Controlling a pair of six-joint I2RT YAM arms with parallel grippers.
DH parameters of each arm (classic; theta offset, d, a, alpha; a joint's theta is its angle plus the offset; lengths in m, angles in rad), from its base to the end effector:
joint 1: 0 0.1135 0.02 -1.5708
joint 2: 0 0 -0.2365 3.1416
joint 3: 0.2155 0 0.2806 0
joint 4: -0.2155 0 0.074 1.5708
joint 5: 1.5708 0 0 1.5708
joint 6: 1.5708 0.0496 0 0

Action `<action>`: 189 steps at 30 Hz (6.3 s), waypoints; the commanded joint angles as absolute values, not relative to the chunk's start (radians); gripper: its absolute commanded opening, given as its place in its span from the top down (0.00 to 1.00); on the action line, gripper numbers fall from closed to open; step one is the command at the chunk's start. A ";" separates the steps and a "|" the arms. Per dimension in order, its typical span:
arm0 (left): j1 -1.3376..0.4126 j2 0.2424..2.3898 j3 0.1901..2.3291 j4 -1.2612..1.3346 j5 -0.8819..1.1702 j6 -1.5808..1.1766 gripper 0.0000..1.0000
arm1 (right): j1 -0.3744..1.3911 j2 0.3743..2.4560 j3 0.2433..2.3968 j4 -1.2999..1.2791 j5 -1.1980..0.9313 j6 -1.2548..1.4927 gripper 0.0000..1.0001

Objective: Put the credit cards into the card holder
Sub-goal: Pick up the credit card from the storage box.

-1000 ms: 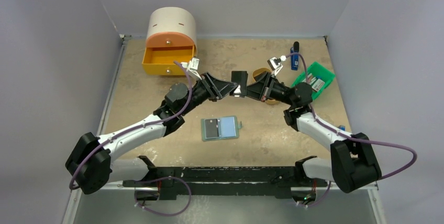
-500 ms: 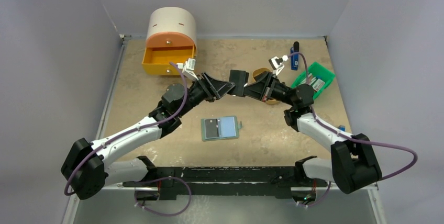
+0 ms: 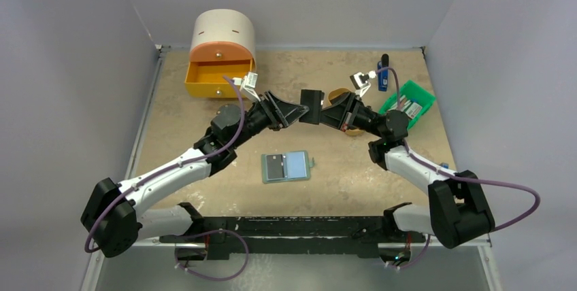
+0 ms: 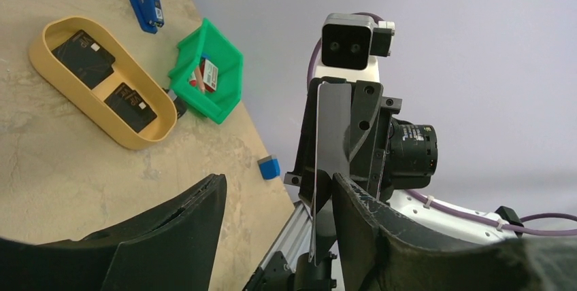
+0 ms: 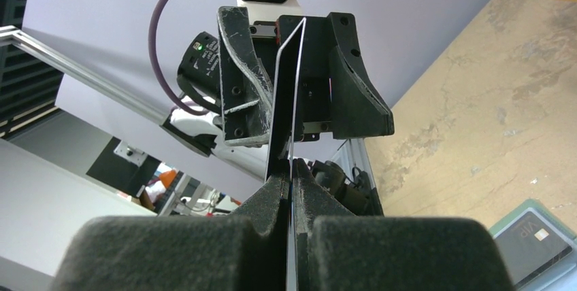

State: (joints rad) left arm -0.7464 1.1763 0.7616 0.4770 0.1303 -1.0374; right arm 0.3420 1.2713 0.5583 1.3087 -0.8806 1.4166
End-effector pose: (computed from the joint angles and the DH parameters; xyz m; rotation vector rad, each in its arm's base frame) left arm 0.2358 -0.2268 0.2840 -0.1305 1.7103 -1.4875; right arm 0.2549 0.1313 0.2648 -0.2753 1.4382 1.9191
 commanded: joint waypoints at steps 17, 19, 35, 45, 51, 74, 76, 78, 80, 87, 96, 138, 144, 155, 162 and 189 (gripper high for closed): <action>-0.739 1.133 0.854 0.233 0.003 -0.995 0.23 | 0.345 1.241 0.569 1.359 -0.868 1.433 1.00; -0.738 1.131 0.868 0.217 0.003 -0.992 0.21 | 0.345 1.249 0.571 1.375 -0.867 1.443 1.00; -0.738 1.143 0.910 0.263 0.088 -1.027 0.15 | 0.344 1.279 0.573 1.416 -0.851 1.472 1.00; -0.739 1.125 0.935 0.271 0.098 -1.034 0.13 | 0.345 1.273 0.574 1.386 -0.845 1.462 1.00; -0.738 1.110 0.934 0.229 0.046 -1.009 0.12 | 0.344 1.278 0.566 1.377 -0.833 1.479 1.00; -0.739 0.935 0.812 -0.031 -0.274 -0.913 0.13 | 0.406 1.082 0.873 0.143 -0.526 0.409 1.00; -0.739 0.907 0.822 -0.071 -0.314 -0.937 0.12 | 0.500 1.035 0.893 0.074 -0.344 0.241 1.00; -0.739 0.873 0.836 -0.111 -0.355 -0.964 0.11 | 0.597 0.996 0.886 0.072 -0.206 0.084 1.00; -0.739 0.838 0.849 -0.127 -0.352 -0.991 0.09 | 0.662 0.952 0.857 0.121 -0.089 -0.062 1.00; -0.739 0.770 0.926 -0.146 -0.235 -1.137 0.01 | 0.832 0.867 0.674 0.501 0.122 -0.818 1.00; -0.738 0.901 1.038 0.029 0.044 -1.343 0.00 | 0.957 0.917 0.614 0.704 0.151 -1.441 1.00; -0.739 1.073 1.135 -0.231 0.211 -1.156 0.60 | 1.005 0.911 0.639 0.594 0.146 -1.545 1.00; -0.737 1.080 1.110 -0.196 0.199 -1.165 0.79 | 1.011 0.912 0.641 0.597 0.140 -1.540 1.00; -0.707 1.009 1.034 -0.171 0.032 -1.191 1.00 | 1.027 0.897 0.663 0.569 0.123 -1.405 0.42; -0.700 0.869 1.014 -0.277 -0.336 -1.155 1.00 | 1.033 0.941 0.771 0.583 0.271 -0.824 0.01; -0.700 0.657 0.443 0.707 -0.273 -1.126 1.00 | 0.522 1.122 0.713 0.927 -0.494 1.108 0.17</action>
State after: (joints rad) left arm -0.7067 0.6533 0.4519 0.5049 -0.2966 -1.0992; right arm 0.5079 1.1427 0.7166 0.6971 -0.4397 0.9688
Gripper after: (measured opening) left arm 0.010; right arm 0.856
